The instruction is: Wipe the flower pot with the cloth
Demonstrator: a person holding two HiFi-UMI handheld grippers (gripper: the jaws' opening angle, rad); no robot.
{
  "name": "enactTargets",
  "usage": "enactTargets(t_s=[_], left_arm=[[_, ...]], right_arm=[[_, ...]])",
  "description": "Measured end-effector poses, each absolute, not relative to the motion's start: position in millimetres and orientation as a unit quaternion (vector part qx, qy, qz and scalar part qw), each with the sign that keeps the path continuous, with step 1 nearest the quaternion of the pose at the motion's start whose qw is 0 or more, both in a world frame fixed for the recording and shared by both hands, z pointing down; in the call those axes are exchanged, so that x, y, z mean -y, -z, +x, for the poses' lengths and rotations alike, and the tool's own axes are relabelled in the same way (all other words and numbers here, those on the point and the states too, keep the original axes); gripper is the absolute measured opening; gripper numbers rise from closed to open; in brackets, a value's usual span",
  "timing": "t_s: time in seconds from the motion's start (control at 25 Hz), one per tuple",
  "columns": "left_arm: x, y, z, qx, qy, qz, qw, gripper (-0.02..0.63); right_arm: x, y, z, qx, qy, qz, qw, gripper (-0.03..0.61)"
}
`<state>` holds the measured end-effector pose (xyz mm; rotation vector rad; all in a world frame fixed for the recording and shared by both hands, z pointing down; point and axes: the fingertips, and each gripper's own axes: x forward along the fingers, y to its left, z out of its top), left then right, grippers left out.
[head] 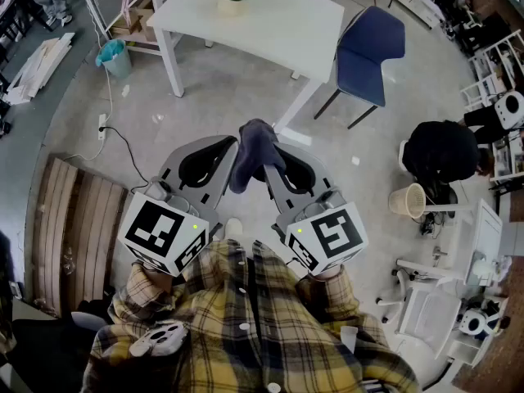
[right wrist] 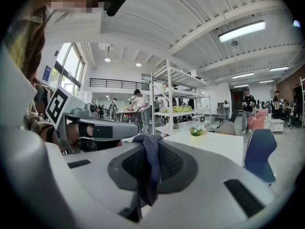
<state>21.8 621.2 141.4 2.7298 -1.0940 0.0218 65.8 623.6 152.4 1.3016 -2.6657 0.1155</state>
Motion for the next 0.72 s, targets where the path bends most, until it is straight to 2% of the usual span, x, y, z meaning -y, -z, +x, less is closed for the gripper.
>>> enactTargets(t_s=[0.72], left_arm=[[-632,-139,35,0.396,-0.007,0.914,0.087,0.008]], right_arm=[[-634,-148,84,0.903,-0.027,0.421,0.078,0.015]])
